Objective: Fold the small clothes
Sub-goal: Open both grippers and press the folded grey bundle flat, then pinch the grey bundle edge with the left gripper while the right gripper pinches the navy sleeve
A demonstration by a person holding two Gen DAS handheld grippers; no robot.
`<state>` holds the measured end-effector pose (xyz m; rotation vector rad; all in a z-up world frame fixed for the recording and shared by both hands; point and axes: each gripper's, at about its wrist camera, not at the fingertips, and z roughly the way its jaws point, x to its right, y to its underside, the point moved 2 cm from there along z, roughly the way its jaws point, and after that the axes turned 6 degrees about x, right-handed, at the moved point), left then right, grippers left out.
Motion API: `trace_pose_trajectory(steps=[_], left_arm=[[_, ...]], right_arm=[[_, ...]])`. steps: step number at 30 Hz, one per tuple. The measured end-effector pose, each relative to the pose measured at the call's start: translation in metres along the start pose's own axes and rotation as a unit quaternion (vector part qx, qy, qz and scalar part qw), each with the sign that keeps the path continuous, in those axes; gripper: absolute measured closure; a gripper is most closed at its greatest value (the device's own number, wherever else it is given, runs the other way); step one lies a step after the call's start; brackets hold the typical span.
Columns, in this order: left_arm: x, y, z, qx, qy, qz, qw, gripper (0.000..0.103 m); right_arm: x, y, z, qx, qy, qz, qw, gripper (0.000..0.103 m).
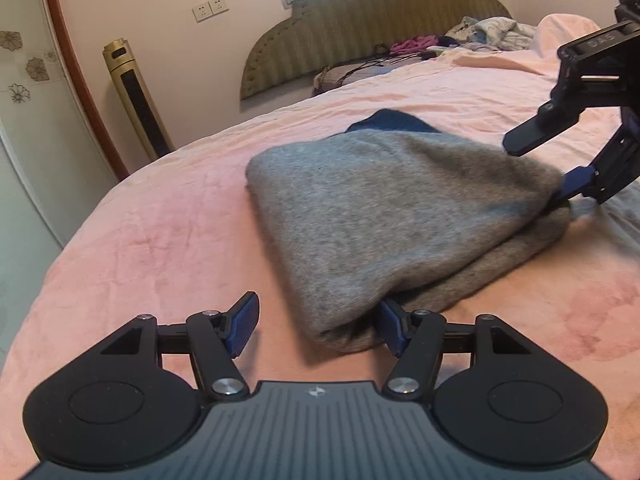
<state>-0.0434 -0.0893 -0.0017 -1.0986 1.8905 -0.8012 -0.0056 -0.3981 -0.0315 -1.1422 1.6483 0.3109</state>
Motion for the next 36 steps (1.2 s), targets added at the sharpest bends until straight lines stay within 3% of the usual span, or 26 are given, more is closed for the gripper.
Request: trace_pose_trajectory(steps=[4,6,7,8,9,10,13,16,19,22,24,26,28,31,33,36], left_arm=[[0.006,-0.002,-0.006,0.012,0.017,0.013,0.9997,0.043],[0.01,-0.005,-0.001,0.013,0.004,0.022,0.9997,0.047],[0.01,-0.006,0.003,0.01,-0.005,0.022,0.9997,0.056],[0.008,-0.006,0.007,0.003,-0.011,0.019,0.9997,0.083],[0.005,-0.007,0.011,-0.004,-0.019,0.011,0.9998,0.094],[0.0,-0.008,0.01,-0.003,-0.022,-0.003,0.9997,0.095],[-0.015,-0.006,-0.013,0.018,-0.018,-0.019,0.9995,0.097],[-0.017,0.007,-0.014,0.001,-0.007,-0.012,0.9999,0.097],[-0.01,0.016,-0.007,-0.009,0.005,-0.001,0.9999,0.097],[-0.025,0.01,-0.031,-0.012,0.101,-0.041,0.9939,0.088],[-0.044,0.002,-0.044,-0.001,0.145,-0.091,0.9852,0.068],[-0.058,-0.012,-0.045,0.005,0.158,-0.141,0.9774,0.052],[-0.062,-0.029,-0.037,0.026,0.137,-0.178,0.974,0.043],[-0.051,-0.044,-0.007,0.032,0.086,-0.183,0.9787,0.035],[-0.038,-0.043,0.024,-0.002,0.075,-0.176,0.9816,0.035],[-0.022,-0.034,0.055,-0.049,0.06,-0.157,0.9845,0.035]], right_arm=[[0.002,-0.002,0.002,0.002,-0.001,0.013,1.0,0.04],[0.002,-0.002,0.004,0.005,0.0,0.011,1.0,0.04],[0.001,-0.002,0.005,0.006,0.0,0.007,1.0,0.041],[0.0,-0.002,0.007,0.007,0.004,-0.001,1.0,0.051],[-0.001,-0.001,0.009,0.008,0.015,-0.013,1.0,0.078],[-0.003,0.0,0.009,0.016,0.031,-0.028,0.999,0.087],[-0.014,0.009,-0.002,0.027,0.008,-0.061,0.998,0.087],[-0.019,0.025,-0.013,0.01,-0.013,-0.08,0.997,0.087],[0.004,0.031,0.004,-0.018,0.033,-0.083,0.996,0.088],[0.005,0.018,-0.008,-0.009,-0.02,-0.038,0.999,0.075],[-0.01,0.002,-0.029,0.03,-0.04,-0.065,0.997,0.031],[-0.021,-0.02,-0.037,0.069,-0.034,-0.09,0.993,0.02],[-0.027,-0.044,-0.025,0.078,-0.023,-0.098,0.992,0.02],[-0.031,-0.079,0.019,0.076,0.015,-0.102,0.992,0.026],[-0.033,-0.095,0.051,0.069,0.052,-0.117,0.989,0.038],[-0.038,-0.103,0.088,0.053,0.084,-0.143,0.985,0.039]])
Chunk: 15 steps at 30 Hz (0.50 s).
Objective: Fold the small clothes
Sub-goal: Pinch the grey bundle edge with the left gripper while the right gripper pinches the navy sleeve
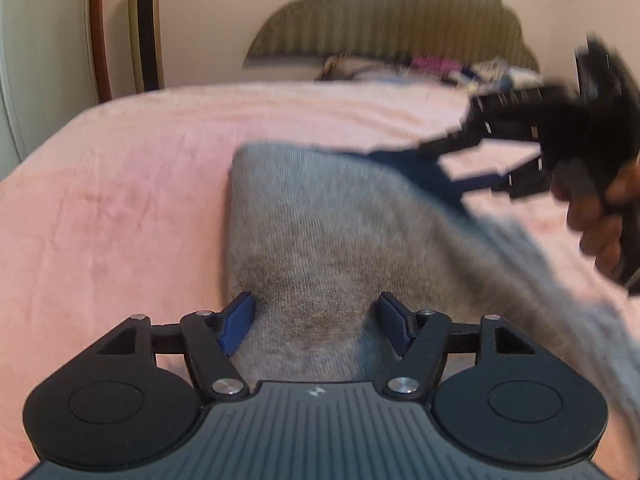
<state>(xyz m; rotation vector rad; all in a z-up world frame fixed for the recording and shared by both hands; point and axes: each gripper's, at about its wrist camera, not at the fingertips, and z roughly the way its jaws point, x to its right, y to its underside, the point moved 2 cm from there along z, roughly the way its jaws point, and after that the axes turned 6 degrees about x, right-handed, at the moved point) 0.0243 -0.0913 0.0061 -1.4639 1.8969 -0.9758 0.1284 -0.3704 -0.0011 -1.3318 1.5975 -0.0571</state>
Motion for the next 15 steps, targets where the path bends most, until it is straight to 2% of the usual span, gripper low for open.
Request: trace_pose_trajectory(steps=[1,3,5,7,10,11,12,13,15], left_arm=[[0.003,0.004,0.002,0.005,-0.007,0.005,1.0,0.035],[0.006,0.007,0.002,0.012,-0.01,0.009,0.9998,0.034],[0.007,0.008,0.0,0.013,-0.008,0.008,0.9999,0.033],[0.005,0.009,0.0,0.013,-0.005,0.005,0.9999,0.033],[0.003,0.008,0.002,0.012,-0.005,0.004,0.9999,0.032],[0.003,0.008,0.001,0.012,-0.005,0.004,0.9999,0.032],[0.002,0.007,0.0,0.012,-0.004,0.004,0.9999,0.032],[0.0,0.006,-0.002,0.011,-0.002,0.002,0.9999,0.032],[-0.007,0.003,-0.009,0.014,0.0,-0.004,0.9999,0.032]], right_arm=[[-0.002,0.0,0.01,-0.009,0.005,-0.01,1.0,0.041],[-0.005,0.001,0.025,-0.023,0.034,-0.054,0.998,0.088],[-0.007,-0.005,0.03,-0.026,0.041,-0.089,0.995,0.088],[0.004,-0.015,0.03,-0.018,0.05,-0.073,0.996,0.093],[0.015,-0.012,0.032,-0.013,0.052,-0.061,0.997,0.093],[0.013,-0.009,0.03,-0.01,0.047,-0.062,0.997,0.09],[0.011,-0.007,0.027,-0.01,0.039,-0.059,0.997,0.08],[0.009,-0.004,0.021,-0.009,0.035,-0.054,0.998,0.074],[0.004,0.001,0.001,0.001,0.022,-0.054,0.998,0.03]])
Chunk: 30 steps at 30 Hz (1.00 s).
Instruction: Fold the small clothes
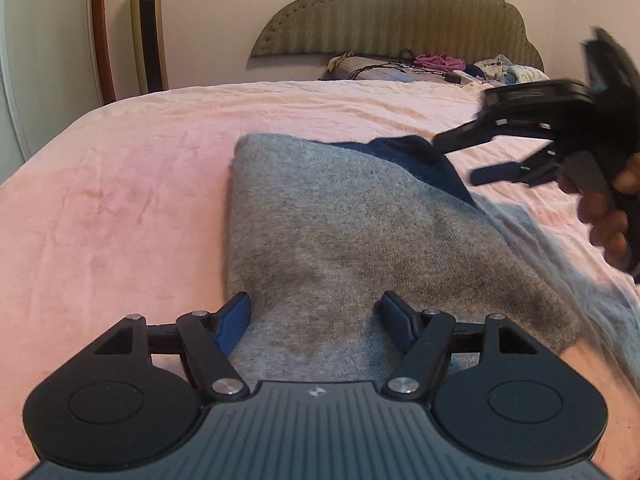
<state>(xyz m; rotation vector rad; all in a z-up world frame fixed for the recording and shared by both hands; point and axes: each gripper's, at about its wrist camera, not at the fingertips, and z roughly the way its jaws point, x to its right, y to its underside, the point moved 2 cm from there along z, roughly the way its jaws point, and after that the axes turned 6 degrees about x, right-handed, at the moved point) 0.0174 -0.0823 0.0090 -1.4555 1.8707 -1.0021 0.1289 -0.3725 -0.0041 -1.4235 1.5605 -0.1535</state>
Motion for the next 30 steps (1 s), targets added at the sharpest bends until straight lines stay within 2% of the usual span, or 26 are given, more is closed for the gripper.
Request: trace_pose_trajectory(steps=[2,5,9,11,12,13,14,15,16,18,20,22,23,25,26,27,29,30], left_arm=[[-0.011,-0.006,-0.011,0.017,0.005,-0.017,0.9997,0.032],[-0.032,-0.019,-0.005,0.02,0.02,-0.067,0.9974,0.028],[-0.048,-0.028,0.041,-0.051,0.049,-0.127,0.9895,0.028],[-0.048,-0.029,0.055,-0.067,0.069,-0.145,0.9847,0.028],[-0.048,-0.03,0.058,-0.068,0.074,-0.148,0.9839,0.044],[-0.046,-0.032,0.057,-0.071,0.082,-0.15,0.9826,0.055],[-0.046,-0.034,0.055,-0.07,0.089,-0.156,0.9813,0.069],[-0.045,-0.035,0.051,-0.067,0.087,-0.157,0.9815,0.077],[-0.043,-0.035,0.045,-0.068,0.084,-0.157,0.9817,0.08],[-0.041,-0.034,0.026,-0.058,0.085,-0.15,0.9834,0.088],[-0.043,-0.025,0.015,-0.048,0.089,-0.138,0.9852,0.087],[-0.047,-0.012,0.017,-0.054,0.085,-0.128,0.9867,0.082],[-0.05,-0.007,0.015,-0.051,0.084,-0.126,0.9871,0.078],[-0.057,0.0,0.004,-0.045,0.099,-0.14,0.9841,0.072],[-0.06,0.003,-0.002,-0.044,0.109,-0.146,0.9823,0.064],[-0.062,0.006,-0.007,-0.043,0.115,-0.153,0.9805,0.048],[-0.066,0.014,-0.012,-0.052,0.133,-0.182,0.9729,0.029],[-0.067,0.018,-0.011,-0.061,0.148,-0.199,0.9668,0.029]], right_arm=[[-0.003,0.006,-0.026,0.029,-0.006,-0.009,1.0,0.013],[0.001,0.016,-0.042,0.018,-0.005,-0.016,1.0,0.013],[-0.001,0.03,-0.018,-0.023,0.025,-0.039,0.999,0.013],[-0.009,0.036,-0.007,-0.02,0.021,-0.063,0.998,0.011],[-0.013,0.038,-0.003,-0.017,0.021,-0.075,0.997,0.014],[-0.016,0.038,0.0,-0.02,0.019,-0.079,0.996,0.019],[-0.017,0.037,0.002,-0.023,0.016,-0.081,0.996,0.042],[-0.015,0.035,0.005,-0.039,0.001,-0.067,0.997,0.08],[-0.014,0.033,0.003,-0.045,-0.013,-0.049,0.998,0.079],[-0.017,0.033,-0.01,-0.039,-0.025,-0.06,0.997,0.081],[-0.015,0.033,-0.03,-0.023,-0.048,-0.045,0.998,0.082],[-0.006,0.033,-0.042,-0.008,-0.047,-0.034,0.998,0.083],[0.0,0.035,-0.045,-0.003,-0.039,-0.033,0.999,0.081],[0.009,0.041,-0.049,-0.02,-0.027,-0.014,0.999,0.067],[0.012,0.045,-0.053,-0.036,-0.03,0.002,0.999,0.047],[0.014,0.05,-0.06,-0.04,-0.04,0.016,0.998,0.026],[0.016,0.061,-0.075,-0.037,-0.071,0.038,0.996,0.019],[0.017,0.067,-0.079,-0.046,-0.085,0.053,0.994,0.019]])
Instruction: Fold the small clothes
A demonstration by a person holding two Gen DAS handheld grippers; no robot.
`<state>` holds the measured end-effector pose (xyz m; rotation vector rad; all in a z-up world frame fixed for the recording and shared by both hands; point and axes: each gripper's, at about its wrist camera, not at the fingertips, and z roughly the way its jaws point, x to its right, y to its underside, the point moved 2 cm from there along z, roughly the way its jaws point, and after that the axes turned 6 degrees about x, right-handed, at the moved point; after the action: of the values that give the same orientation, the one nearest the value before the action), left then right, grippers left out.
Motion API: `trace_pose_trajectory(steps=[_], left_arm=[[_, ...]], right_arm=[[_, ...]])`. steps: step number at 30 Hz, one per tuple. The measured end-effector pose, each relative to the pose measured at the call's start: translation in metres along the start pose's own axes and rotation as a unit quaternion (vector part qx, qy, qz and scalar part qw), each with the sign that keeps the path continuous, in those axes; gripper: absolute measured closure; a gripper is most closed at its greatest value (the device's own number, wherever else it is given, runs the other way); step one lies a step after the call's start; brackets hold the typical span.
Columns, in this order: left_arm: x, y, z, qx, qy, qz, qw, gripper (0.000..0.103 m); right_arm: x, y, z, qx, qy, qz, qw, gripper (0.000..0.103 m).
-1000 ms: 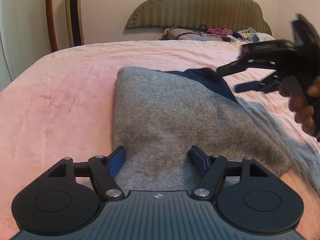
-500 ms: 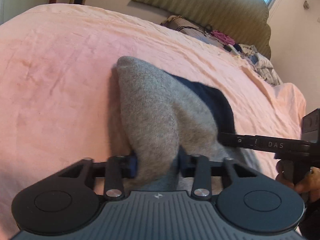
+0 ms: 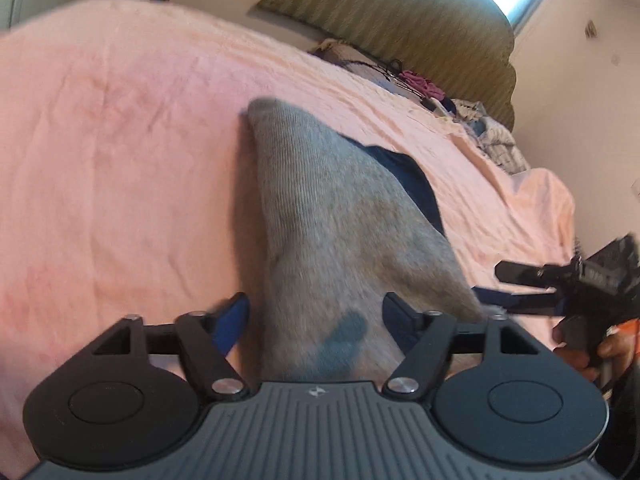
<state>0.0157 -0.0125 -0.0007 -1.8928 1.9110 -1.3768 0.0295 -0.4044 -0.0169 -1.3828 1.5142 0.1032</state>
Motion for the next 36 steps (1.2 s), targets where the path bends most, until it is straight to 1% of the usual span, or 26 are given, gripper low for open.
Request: trace_pose_trajectory(steps=[2,4,5,6,7,8,11,13,14,16,17,18,19,20,21,22,24,26,27,28,29,31,32,34,35,36], left_arm=[[0.0,0.007,0.004,-0.016,0.015,-0.02,0.9996,0.029],[0.005,0.009,0.008,-0.009,0.009,-0.021,0.9997,0.03],[0.008,0.008,0.009,-0.01,0.005,-0.019,0.9997,0.03],[0.01,0.008,0.01,-0.01,-0.001,-0.019,0.9998,0.037],[0.011,0.009,0.01,-0.014,-0.012,-0.018,0.9997,0.052],[0.012,0.01,0.012,-0.03,-0.022,-0.016,0.9992,0.076],[0.014,0.014,0.009,-0.044,-0.017,-0.002,0.9989,0.078],[0.016,0.018,0.008,-0.035,-0.018,0.021,0.999,0.078],[0.017,0.019,0.006,-0.031,-0.02,0.028,0.9989,0.078],[0.02,0.021,0.0,-0.026,-0.023,0.046,0.9984,0.076],[0.021,0.022,-0.004,-0.022,-0.025,0.055,0.9979,0.071],[0.024,0.023,-0.007,-0.018,-0.029,0.065,0.9973,0.06],[0.026,0.024,-0.008,-0.016,-0.035,0.073,0.9966,0.053],[0.028,0.025,-0.007,-0.016,-0.04,0.082,0.9957,0.044],[0.029,0.027,-0.006,-0.016,-0.041,0.087,0.9952,0.044],[0.03,0.028,-0.004,-0.015,-0.044,0.089,0.9949,0.044],[0.032,0.028,-0.001,-0.009,-0.049,0.087,0.995,0.042],[0.034,0.029,0.0,-0.006,-0.048,0.085,0.9952,0.038],[0.033,0.031,-0.001,-0.003,-0.048,0.086,0.9952,0.037],[0.033,0.031,0.0,-0.001,-0.048,0.087,0.9951,0.037],[0.033,0.032,0.0,-0.001,-0.048,0.088,0.995,0.036],[0.033,0.032,0.0,-0.002,-0.044,0.084,0.9955,0.035],[0.032,0.03,-0.001,-0.004,-0.042,0.08,0.9959,0.034],[0.027,0.025,-0.004,-0.004,-0.041,0.068,0.9969,0.034],[0.024,0.023,-0.005,-0.001,-0.042,0.061,0.9973,0.033],[0.02,0.02,-0.007,0.002,-0.042,0.053,0.9977,0.032]], right_arm=[[0.0,0.01,0.001,-0.018,-0.016,0.024,0.999,0.019],[-0.008,0.022,0.011,-0.04,-0.015,0.02,0.999,0.021],[-0.013,0.025,0.014,-0.04,-0.016,0.009,0.999,0.021],[-0.02,0.028,0.018,-0.044,-0.011,-0.007,0.999,0.032],[-0.024,0.029,0.022,-0.052,0.004,-0.023,0.998,0.053],[-0.026,0.031,0.027,-0.07,0.029,-0.036,0.997,0.081],[-0.03,0.026,0.015,-0.063,0.036,-0.07,0.995,0.083],[-0.021,0.023,0.006,-0.051,0.051,-0.065,0.995,0.085],[-0.017,0.024,0.007,-0.056,0.048,-0.059,0.996,0.085],[-0.015,0.024,0.007,-0.06,0.039,-0.051,0.996,0.08],[-0.017,0.019,0.004,-0.055,0.034,-0.047,0.997,0.065],[-0.019,0.009,-0.003,-0.036,0.034,-0.046,0.998,0.047],[-0.021,-0.002,-0.009,-0.005,0.025,-0.045,0.999,0.036],[-0.023,-0.013,-0.013,0.026,0.015,-0.043,0.999,0.019],[-0.022,-0.028,-0.012,0.053,0.006,-0.038,0.998,0.014],[-0.021,-0.043,-0.007,0.064,0.003,-0.035,0.997,0.015],[-0.015,-0.07,0.017,0.06,0.014,-0.023,0.998,0.019],[-0.009,-0.09,0.052,0.04,0.056,-0.033,0.997,0.027],[-0.008,-0.095,0.067,0.031,0.076,-0.039,0.996,0.035],[-0.007,-0.098,0.083,0.019,0.082,-0.047,0.995,0.046],[-0.008,-0.099,0.096,0.0,0.075,-0.057,0.996,0.091],[-0.015,-0.101,0.117,-0.018,0.103,-0.12,0.987,0.091],[-0.012,-0.105,0.121,-0.015,0.12,-0.128,0.984,0.092],[-0.006,-0.114,0.113,0.018,0.115,-0.102,0.988,0.092],[-0.008,-0.112,0.106,0.026,0.104,-0.097,0.99,0.084],[-0.01,-0.106,0.095,0.023,0.092,-0.086,0.992,0.071]])
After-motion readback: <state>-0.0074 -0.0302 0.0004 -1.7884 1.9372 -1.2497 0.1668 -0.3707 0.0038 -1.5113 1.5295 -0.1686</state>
